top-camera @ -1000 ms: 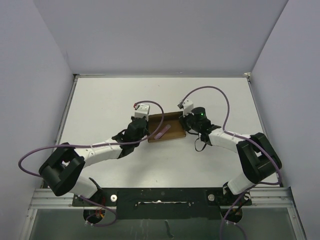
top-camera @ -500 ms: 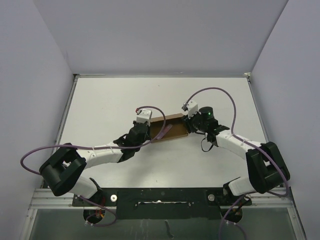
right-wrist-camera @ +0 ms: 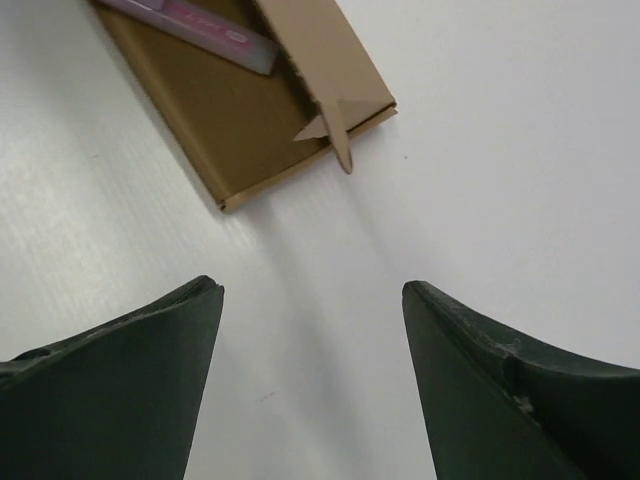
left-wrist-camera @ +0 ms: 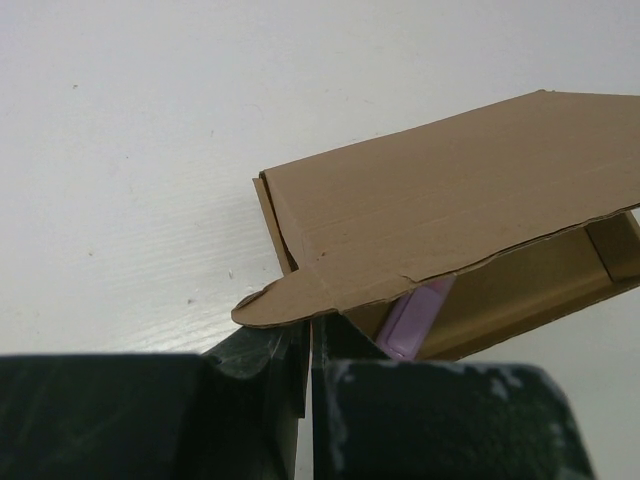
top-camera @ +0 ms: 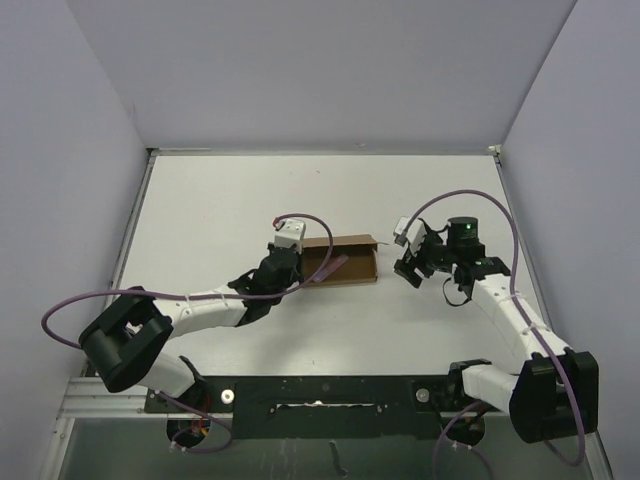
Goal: Fold the paper box
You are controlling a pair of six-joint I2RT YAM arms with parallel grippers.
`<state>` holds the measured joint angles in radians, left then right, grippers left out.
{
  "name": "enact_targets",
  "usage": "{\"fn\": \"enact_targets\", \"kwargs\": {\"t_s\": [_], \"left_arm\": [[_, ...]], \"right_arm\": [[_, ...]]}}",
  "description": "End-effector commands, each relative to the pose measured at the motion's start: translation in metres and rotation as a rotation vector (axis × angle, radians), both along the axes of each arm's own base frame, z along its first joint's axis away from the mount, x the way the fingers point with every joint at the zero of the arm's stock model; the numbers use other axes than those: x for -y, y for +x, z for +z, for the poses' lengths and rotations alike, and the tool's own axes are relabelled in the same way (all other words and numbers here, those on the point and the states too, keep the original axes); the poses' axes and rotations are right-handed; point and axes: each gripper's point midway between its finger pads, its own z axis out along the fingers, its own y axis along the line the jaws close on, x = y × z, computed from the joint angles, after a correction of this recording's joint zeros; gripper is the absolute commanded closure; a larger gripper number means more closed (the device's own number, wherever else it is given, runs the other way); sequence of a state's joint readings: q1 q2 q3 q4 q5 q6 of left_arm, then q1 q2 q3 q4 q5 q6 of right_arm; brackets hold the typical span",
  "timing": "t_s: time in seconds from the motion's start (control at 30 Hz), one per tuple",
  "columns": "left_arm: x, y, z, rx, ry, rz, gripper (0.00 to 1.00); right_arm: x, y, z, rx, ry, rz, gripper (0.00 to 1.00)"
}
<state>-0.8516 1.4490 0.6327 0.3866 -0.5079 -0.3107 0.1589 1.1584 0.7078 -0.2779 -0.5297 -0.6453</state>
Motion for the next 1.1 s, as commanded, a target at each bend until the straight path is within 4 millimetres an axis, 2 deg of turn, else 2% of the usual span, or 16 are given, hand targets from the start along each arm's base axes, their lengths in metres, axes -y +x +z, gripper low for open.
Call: {"fn": "enact_targets", "kwargs": {"t_s": [0.0,0.13,0.2,0.3,0.37,0.47,0.6,0.87,1.0,1.07], "left_arm": [[0.014,0.003,0.021,0.034,-0.059,-0.007,1.00],[0.016,0.003,0.021,0.032,-0.060,-0.012,1.00],[0.015,0.002,0.021,0.031,-0.062,-0.009,1.00],[0.015,0.002,0.023,0.032,-0.070,-0.006,1.00],[0.015,0.001,0.024,0.033,-0.074,-0.005,1.00],[0.015,0.001,0.026,0.036,-0.079,-0.005,1.00],[0.014,0.001,0.026,0.036,-0.082,-0.005,1.00],[0.016,0.000,0.025,0.031,-0.091,-0.008,1.00],[0.016,0.000,0.025,0.029,-0.092,-0.009,1.00],[0.017,0.000,0.026,0.031,-0.096,-0.010,1.00]], "right_arm": [[-0.021,-0.039,0.044,0.067,0.048,0.307,0.24],[-0.044,-0.049,0.086,0.110,0.124,0.456,0.17],[-0.059,-0.049,0.097,0.133,0.093,0.509,0.17],[-0.087,-0.047,0.100,0.202,0.014,0.570,0.17],[-0.099,-0.042,0.096,0.228,-0.023,0.576,0.19],[-0.106,-0.030,0.091,0.237,-0.065,0.562,0.27],[-0.109,-0.016,0.084,0.264,-0.120,0.537,0.40],[-0.109,0.003,0.064,0.294,-0.209,0.492,0.55],[-0.107,0.008,0.056,0.307,-0.235,0.485,0.73],[-0.107,0.007,0.052,0.307,-0.241,0.494,0.79]]}}
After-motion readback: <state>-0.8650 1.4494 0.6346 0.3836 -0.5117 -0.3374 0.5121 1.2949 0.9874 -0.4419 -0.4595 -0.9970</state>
